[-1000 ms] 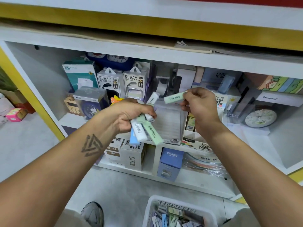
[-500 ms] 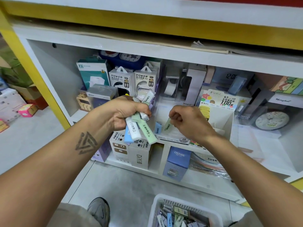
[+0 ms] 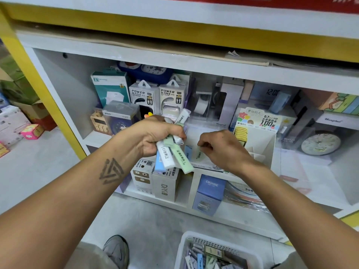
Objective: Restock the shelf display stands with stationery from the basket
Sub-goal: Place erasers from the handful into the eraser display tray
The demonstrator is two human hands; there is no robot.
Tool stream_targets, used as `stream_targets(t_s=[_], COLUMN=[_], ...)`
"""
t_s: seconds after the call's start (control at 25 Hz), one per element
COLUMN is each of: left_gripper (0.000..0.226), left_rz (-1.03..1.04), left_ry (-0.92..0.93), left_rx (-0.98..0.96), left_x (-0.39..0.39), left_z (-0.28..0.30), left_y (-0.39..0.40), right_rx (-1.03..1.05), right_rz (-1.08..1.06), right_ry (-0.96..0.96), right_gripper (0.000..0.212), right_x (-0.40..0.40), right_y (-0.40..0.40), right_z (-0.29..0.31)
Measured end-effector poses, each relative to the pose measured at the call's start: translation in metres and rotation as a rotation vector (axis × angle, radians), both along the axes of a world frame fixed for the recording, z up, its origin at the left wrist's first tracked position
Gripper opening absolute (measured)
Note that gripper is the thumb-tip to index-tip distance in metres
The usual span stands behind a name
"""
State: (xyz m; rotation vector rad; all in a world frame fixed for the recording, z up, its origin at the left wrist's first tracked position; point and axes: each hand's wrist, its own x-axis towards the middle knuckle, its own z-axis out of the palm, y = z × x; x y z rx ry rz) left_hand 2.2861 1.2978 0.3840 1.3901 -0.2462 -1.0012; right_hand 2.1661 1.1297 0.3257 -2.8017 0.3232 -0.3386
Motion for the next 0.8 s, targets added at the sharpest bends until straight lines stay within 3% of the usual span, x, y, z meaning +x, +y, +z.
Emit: stream_targets(t_s=[0.12, 0.2, 0.24, 0.36, 0.44, 0.68, 0.8], left_gripper=[0.055, 0.057, 0.054, 0.03, 0.028, 0.027, 0.024], left_rz=[-0.008, -0.037, -0.056, -0.143, -0.189, -0.227, -0.164], left_ry=[0.014, 0.023, 0.017, 0.0, -0.004, -0.008, 0.03], left_rx=[-0.01, -0.008, 0.004, 0.035, 0.052, 0.083, 0.076], left_x=[-0.002, -0.004, -0.005, -0.011, -0.015, -0.015, -0.005], left_z=[0.0, 0.0, 0.0, -0.001, -0.002, -0.006, -0.005], left_y=[-0.003, -0.006, -0.007, -0.01, -0.012, -0.016, -0.013], right_rx=[0.023, 0.09, 0.243, 0.977, 1.16, 1.308, 1.108], right_rz=[0.006, -0.038, -0.108, -0.266, -0.26, -0.315, -0.426], right_ry=[0.102, 0.065, -0.016, -0.289, -0.336, -0.496, -0.643], right_gripper=[0.02, 0.025, 0.026, 0.022, 0.023, 0.008, 0.008], right_x=[-0.001, 0.001, 0.003, 0.007, 0.01, 0.014, 0.008], right_y=[0.0, -0.001, -0.003, -0.006, -0.006, -0.009, -0.023], right_z=[-0.004, -0.002, 0.002, 0.018, 0.024, 0.028, 0.033])
